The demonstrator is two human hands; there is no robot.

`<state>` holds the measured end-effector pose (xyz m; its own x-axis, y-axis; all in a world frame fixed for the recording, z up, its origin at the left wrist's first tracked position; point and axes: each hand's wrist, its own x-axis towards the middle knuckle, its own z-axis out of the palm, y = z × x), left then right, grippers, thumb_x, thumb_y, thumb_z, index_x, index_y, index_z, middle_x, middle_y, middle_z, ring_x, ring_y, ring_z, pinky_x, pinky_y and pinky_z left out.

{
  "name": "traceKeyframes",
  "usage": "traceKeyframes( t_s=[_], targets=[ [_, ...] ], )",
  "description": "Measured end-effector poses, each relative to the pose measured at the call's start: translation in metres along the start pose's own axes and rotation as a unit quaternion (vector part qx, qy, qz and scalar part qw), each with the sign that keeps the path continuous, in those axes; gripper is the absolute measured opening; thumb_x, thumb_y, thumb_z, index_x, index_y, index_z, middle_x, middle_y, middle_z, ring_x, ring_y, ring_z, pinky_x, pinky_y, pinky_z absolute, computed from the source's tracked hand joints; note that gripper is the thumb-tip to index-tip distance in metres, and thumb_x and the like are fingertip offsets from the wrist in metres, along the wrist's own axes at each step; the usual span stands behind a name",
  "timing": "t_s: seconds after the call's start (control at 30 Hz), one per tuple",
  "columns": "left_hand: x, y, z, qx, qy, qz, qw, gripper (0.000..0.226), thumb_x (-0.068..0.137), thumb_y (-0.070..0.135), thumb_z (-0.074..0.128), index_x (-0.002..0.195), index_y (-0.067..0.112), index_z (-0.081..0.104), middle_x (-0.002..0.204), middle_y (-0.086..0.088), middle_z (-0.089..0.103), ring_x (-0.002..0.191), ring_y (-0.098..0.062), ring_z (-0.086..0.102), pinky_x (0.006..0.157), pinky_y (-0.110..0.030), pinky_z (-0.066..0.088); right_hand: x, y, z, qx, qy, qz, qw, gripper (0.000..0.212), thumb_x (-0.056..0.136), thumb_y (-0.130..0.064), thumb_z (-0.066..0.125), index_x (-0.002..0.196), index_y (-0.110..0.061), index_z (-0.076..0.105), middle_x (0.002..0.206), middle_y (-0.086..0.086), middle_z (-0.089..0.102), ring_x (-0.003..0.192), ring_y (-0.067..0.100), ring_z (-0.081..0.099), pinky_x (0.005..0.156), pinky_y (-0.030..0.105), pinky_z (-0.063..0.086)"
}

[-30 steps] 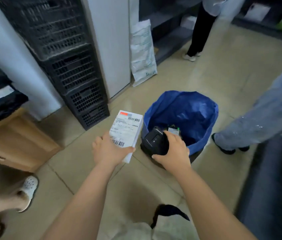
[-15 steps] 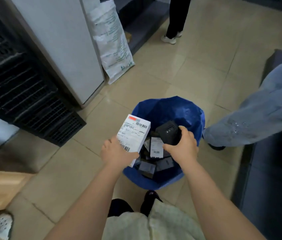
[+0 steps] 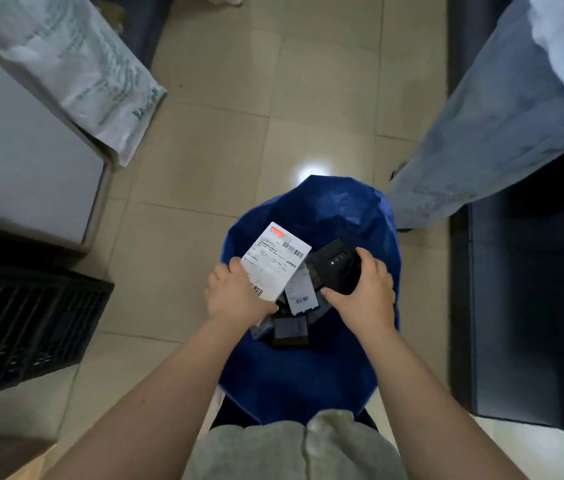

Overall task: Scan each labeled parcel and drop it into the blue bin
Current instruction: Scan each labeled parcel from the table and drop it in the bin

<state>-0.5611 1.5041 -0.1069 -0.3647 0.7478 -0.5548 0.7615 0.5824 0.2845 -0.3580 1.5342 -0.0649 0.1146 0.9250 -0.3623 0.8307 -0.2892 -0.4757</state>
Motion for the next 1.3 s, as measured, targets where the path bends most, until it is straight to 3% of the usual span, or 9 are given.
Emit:
traceKeyframes(
  t_s=[0.2,0.53,0.73,0.93,1.07,1.17,1.3],
  targets=[
    [0.052,0.009,0.041,-0.047,-0.064,-0.017,0.997,0.108,0.054,0.047,0.088,0.140,0.015,0.032,0.133,-0.012,0.039,0.125,-0.031,0.037,0.102,-0.044,0.039,0.022,0.008,0.053,0.051,-0.012,0.057,0.997,0.090,0.071,-0.039,0.085,0.146,-0.024,0.038,0.141,0.002,0.045,0.127,0.025,0.042,0.105,0.045,0.039],
    [0.116,-0.028,0.171,-0.039,-0.023,-0.098,0.994,0.115,0.056,0.046,0.091,0.144,0.014,0.024,0.141,-0.013,0.032,0.126,-0.035,0.033,0.101,-0.048,0.039,0.075,0.082,0.173,0.090,-0.030,0.116,0.989,0.093,0.068,-0.030,0.088,0.146,-0.025,0.038,0.142,0.002,0.044,0.133,0.023,0.038,0.110,0.049,0.036],
    [0.162,-0.056,0.262,-0.093,0.001,-0.213,0.973,0.113,0.058,0.042,0.092,0.145,0.010,0.026,0.140,-0.016,0.034,0.125,-0.036,0.034,0.103,-0.051,0.038,0.108,0.131,0.258,0.090,-0.007,0.127,0.988,0.091,0.067,-0.030,0.089,0.144,-0.026,0.040,0.138,0.004,0.047,0.128,0.026,0.042,0.106,0.054,0.040],
    [0.201,-0.092,0.334,-0.147,0.053,-0.324,0.933,0.109,0.063,0.040,0.088,0.147,0.006,0.026,0.141,-0.018,0.034,0.127,-0.038,0.033,0.106,-0.052,0.038,0.123,0.158,0.338,0.095,-0.055,0.054,0.992,0.092,0.072,-0.033,0.085,0.148,-0.020,0.036,0.144,0.006,0.041,0.132,0.026,0.036,0.107,0.054,0.038],
    [0.216,-0.121,0.372,-0.115,0.018,-0.353,0.928,0.096,0.077,0.021,0.078,0.152,0.006,0.020,0.146,-0.022,0.030,0.132,-0.040,0.030,0.110,-0.050,0.035,0.114,0.162,0.388,0.063,-0.098,-0.006,0.993,0.092,0.071,-0.036,0.084,0.148,-0.015,0.038,0.140,0.010,0.047,0.130,0.029,0.039,0.106,0.052,0.038],
    [0.230,-0.136,0.397,-0.114,-0.018,-0.338,0.934,0.082,0.085,0.016,0.069,0.152,0.006,0.023,0.149,-0.022,0.031,0.135,-0.039,0.031,0.113,-0.044,0.032,0.111,0.168,0.415,0.047,-0.080,-0.002,0.996,0.092,0.069,-0.034,0.085,0.148,-0.014,0.040,0.139,0.012,0.048,0.129,0.032,0.040,0.104,0.054,0.036],
    [0.248,-0.138,0.425,-0.142,-0.031,-0.295,0.944,0.070,0.096,0.013,0.055,0.155,0.006,0.018,0.154,-0.022,0.026,0.141,-0.036,0.026,0.116,-0.041,0.024,0.116,0.174,0.430,0.039,-0.014,0.011,0.999,0.090,0.069,-0.029,0.083,0.147,-0.013,0.041,0.139,0.013,0.047,0.128,0.032,0.037,0.103,0.047,0.028]
  ],
)
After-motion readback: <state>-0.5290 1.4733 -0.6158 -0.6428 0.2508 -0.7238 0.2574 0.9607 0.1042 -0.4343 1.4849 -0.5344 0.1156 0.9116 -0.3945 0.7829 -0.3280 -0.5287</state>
